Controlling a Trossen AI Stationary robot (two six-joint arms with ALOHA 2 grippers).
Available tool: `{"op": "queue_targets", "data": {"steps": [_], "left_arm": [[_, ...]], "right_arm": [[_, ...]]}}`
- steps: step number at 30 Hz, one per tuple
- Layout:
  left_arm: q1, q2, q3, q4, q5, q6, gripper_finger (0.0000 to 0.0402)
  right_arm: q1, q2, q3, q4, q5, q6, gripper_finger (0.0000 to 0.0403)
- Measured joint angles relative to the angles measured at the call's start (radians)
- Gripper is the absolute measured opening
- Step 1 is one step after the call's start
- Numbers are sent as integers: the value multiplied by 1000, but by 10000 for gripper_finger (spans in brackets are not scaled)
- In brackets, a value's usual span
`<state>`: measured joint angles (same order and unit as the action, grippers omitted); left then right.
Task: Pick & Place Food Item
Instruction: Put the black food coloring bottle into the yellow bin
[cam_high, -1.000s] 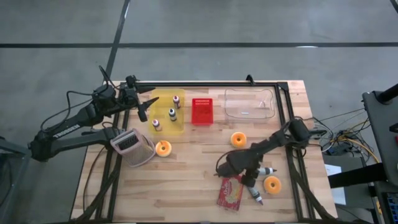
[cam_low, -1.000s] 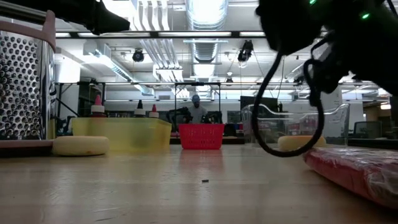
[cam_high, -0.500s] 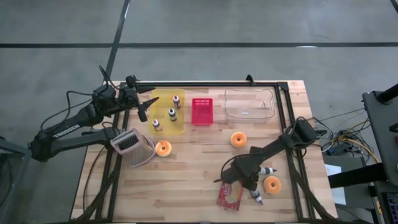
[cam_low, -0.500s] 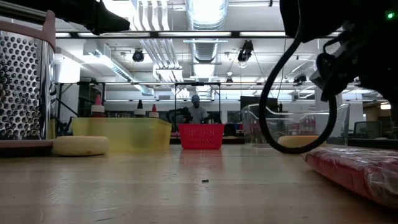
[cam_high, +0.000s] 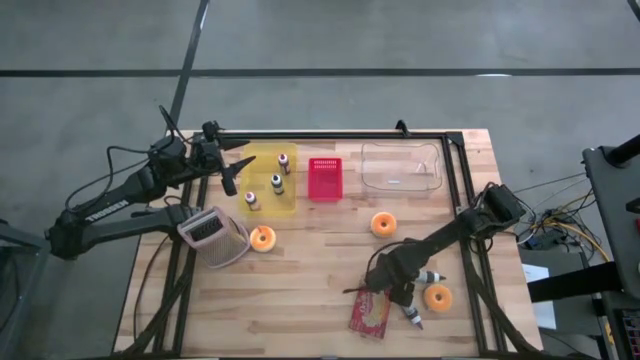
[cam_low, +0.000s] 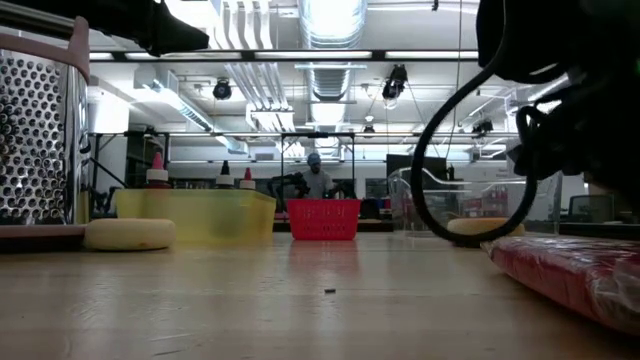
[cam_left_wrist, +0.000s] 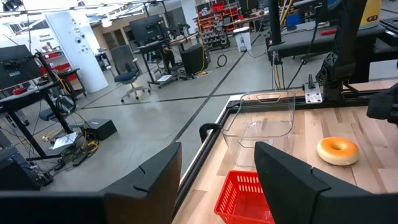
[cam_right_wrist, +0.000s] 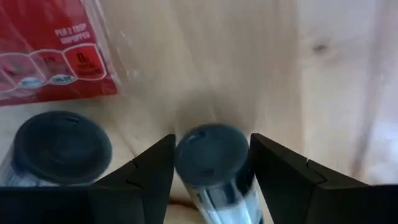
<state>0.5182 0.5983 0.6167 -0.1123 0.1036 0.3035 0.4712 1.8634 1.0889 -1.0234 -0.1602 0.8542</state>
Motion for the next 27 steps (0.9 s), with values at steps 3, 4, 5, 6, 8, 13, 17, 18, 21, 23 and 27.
{"op": "queue_targets", "data": {"steps": [3,4,5,6,8,13,17,18,21,23,27], "left_arm": [[0,0,0,0,0,0,206],[0,0,0,0,0,0,206],[0,0,0,0,0,0,207],[0,0,0,0,0,0,207],[0,0,0,0,0,0,207],[0,0,0,0,0,0,207],[0,0,0,0,0,0,207],[0,0,0,0,0,0,207],[0,0,0,0,0,0,206],[0,0,0,0,0,0,207],[0,0,0,0,0,0,207]], "right_arm": [[-1,-5,-18,24,-6,6,203],[-1,-5,-19,25,-6,7,203],[-1,-5,-19,25,-6,7,203],[-1,-5,-18,25,-7,7,203],[0,-5,-16,23,-10,9,203],[-1,-5,-18,16,-25,11,203],[-1,-7,-20,11,-27,12,203],[-1,-7,-21,9,-27,12,203],[-1,-6,-9,-37,-27,12,203],[1,-5,-2,-95,-27,11,203],[5,-12,11,-113,-31,2,203]]}}
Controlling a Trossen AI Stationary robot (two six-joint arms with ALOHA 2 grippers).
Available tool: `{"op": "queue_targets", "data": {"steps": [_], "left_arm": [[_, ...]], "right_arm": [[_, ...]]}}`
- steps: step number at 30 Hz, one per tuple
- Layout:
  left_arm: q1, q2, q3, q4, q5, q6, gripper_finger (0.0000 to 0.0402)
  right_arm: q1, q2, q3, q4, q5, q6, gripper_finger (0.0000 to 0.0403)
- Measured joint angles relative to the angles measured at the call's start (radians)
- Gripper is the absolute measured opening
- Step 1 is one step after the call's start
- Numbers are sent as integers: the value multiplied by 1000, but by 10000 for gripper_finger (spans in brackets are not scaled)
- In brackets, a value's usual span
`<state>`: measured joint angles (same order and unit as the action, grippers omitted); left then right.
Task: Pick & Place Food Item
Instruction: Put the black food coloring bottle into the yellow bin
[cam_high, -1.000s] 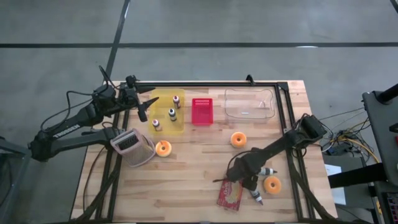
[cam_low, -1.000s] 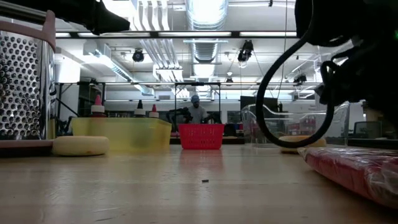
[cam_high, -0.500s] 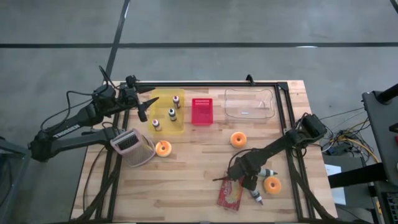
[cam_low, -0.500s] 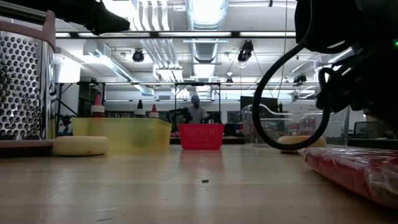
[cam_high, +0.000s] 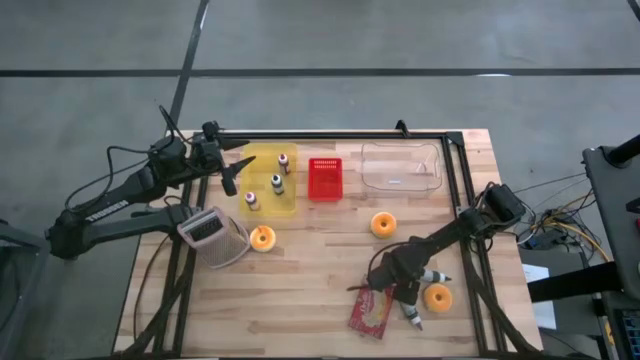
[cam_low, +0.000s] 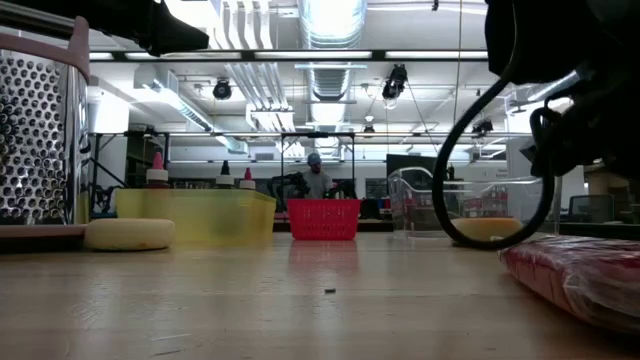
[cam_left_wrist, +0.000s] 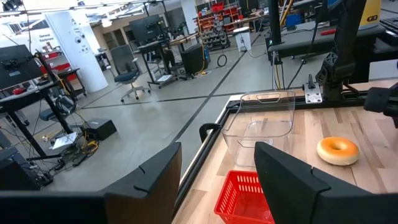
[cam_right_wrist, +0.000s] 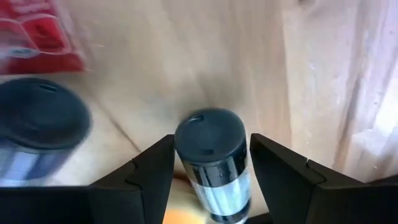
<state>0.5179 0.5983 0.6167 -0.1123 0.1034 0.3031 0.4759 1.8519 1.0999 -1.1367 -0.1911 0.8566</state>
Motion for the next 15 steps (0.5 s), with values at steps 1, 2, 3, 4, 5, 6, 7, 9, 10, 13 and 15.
{"op": "queue_targets", "data": {"steps": [1,2,3,4,5,6,7,9,10,13,15], "left_arm": [[0,0,0,0,0,0,207],[0,0,0,0,0,0,207],[0,0,0,0,0,0,207],[0,0,0,0,0,0,206],[0,0,0,0,0,0,206],[0,0,0,0,0,0,207],[0,0,0,0,0,0,207],[0,0,0,0,0,0,206],[0,0,0,0,0,0,206],[0,0,0,0,0,0,207],[0,0,0,0,0,0,206]], "right_arm": [[0,0,-1,0,0,0,203],[0,0,-3,7,0,1,203],[0,0,-6,14,0,3,203],[0,0,-11,20,-1,5,203],[0,0,-13,23,-1,5,203],[0,0,-15,25,-1,5,203],[0,0,-17,28,-2,5,203],[0,-1,-21,35,-12,7,203],[0,-1,-23,41,-18,9,203],[0,-1,-24,53,-23,18,203],[0,-1,-24,54,-24,19,203]]}}
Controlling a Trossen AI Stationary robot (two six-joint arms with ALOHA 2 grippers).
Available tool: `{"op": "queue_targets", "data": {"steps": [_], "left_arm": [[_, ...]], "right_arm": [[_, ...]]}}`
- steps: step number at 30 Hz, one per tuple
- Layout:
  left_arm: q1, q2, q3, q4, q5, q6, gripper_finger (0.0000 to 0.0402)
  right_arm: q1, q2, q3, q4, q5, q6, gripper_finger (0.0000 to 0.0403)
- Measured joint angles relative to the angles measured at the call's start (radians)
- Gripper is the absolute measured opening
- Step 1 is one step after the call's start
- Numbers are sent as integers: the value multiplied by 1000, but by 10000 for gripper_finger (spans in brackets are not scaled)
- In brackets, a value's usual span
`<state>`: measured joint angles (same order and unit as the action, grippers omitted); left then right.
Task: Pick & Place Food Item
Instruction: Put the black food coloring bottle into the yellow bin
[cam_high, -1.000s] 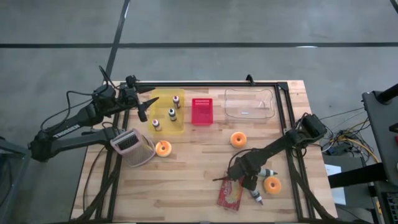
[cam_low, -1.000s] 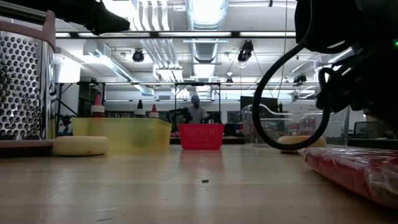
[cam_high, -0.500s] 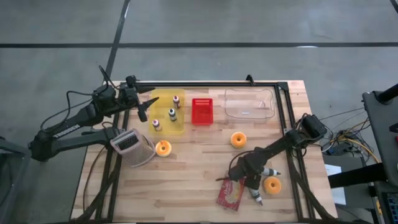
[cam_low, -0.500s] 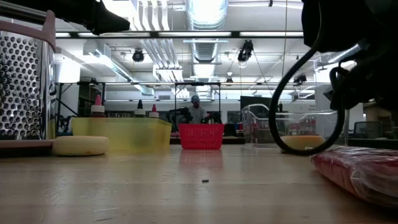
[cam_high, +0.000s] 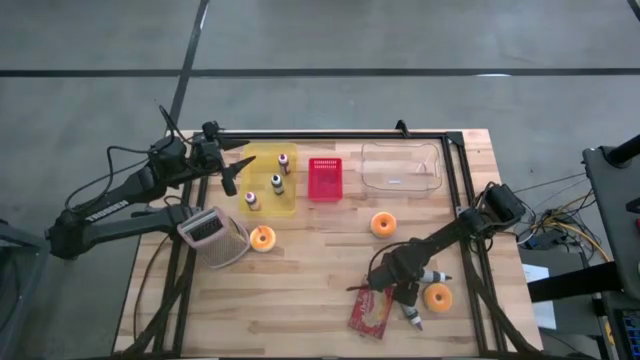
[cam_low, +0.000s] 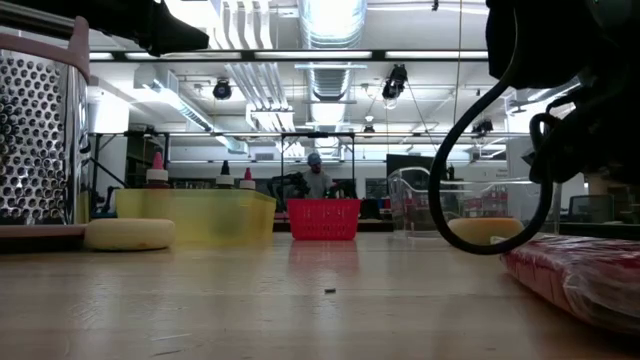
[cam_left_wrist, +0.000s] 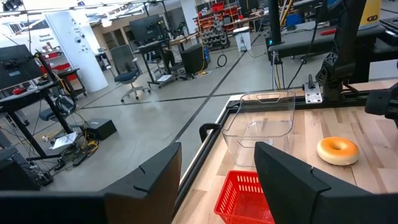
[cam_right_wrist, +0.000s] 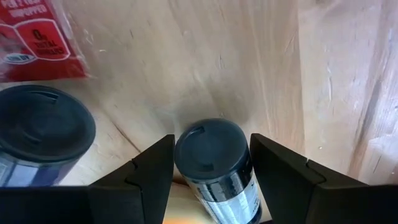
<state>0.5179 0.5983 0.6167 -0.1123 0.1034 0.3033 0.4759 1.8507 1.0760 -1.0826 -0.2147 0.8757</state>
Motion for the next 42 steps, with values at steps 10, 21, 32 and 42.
{"op": "queue_targets", "data": {"steps": [10,21,32,42], "left_arm": [[0,0,0,0,0,0,207],[0,0,0,0,0,0,207],[0,0,0,0,0,0,207],[1,0,0,0,0,0,207]], "right_arm": [[0,-1,-1,-3,-3,-12,163],[0,-2,-6,-2,2,-13,152],[-2,-37,51,-121,221,107,151],[22,-236,167,-154,803,358,151]]}}
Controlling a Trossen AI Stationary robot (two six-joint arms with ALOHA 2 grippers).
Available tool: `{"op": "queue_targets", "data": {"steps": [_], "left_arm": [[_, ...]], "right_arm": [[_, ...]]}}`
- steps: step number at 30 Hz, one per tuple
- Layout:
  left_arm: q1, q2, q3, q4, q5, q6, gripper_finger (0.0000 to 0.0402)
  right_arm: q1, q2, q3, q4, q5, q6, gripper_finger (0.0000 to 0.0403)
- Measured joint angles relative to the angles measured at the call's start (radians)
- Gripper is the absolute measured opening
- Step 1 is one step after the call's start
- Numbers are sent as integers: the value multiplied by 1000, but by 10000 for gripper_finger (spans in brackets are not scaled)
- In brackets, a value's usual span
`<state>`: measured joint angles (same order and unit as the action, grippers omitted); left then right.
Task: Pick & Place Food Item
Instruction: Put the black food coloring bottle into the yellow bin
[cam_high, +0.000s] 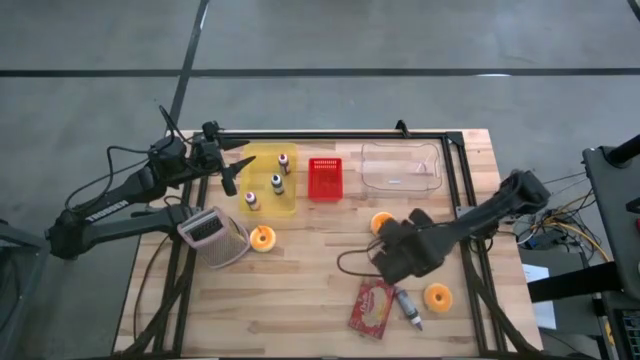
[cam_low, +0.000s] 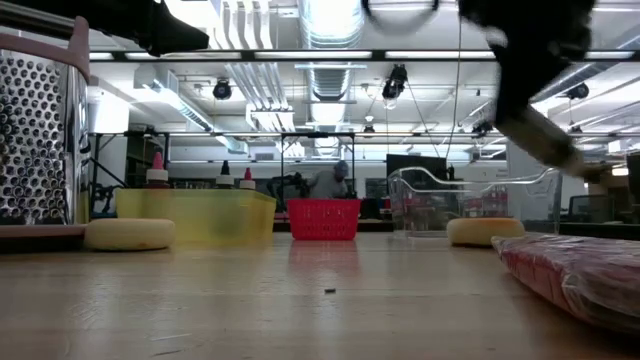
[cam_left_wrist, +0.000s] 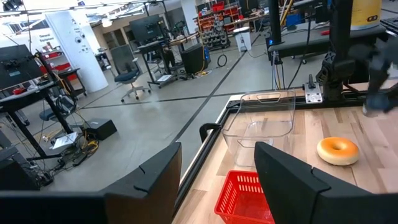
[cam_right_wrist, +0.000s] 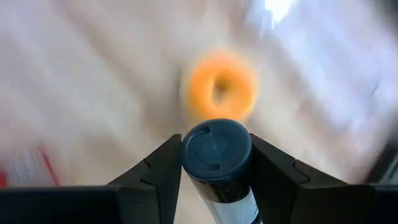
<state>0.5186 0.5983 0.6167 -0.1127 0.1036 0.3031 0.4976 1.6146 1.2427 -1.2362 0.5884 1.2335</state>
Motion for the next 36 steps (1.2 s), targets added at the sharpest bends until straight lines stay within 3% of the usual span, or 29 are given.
{"op": "queue_targets", "data": {"steps": [5,10,11,16,22,25,28,33,36], "left_arm": [[0,0,0,0,0,0,207],[0,0,0,0,0,0,207],[0,0,0,0,0,0,207],[0,0,0,0,0,0,207],[-1,0,0,-1,0,0,207],[-1,0,0,0,0,0,206],[-1,0,0,0,0,0,207],[-1,0,0,0,0,0,207],[-1,0,0,0,0,0,206]], "right_arm": [[57,-104,-25,185,494,-60,151],[67,-140,-89,401,932,-124,151],[63,-140,-100,425,978,-122,151],[-19,-132,-145,476,982,-21,151],[-89,-102,-179,528,971,-19,151],[-91,-92,-164,552,872,-109,151],[-88,-90,-143,591,728,-330,151],[-78,-85,-126,781,518,-931,152],[-79,-85,-132,959,447,-1227,152]]}}
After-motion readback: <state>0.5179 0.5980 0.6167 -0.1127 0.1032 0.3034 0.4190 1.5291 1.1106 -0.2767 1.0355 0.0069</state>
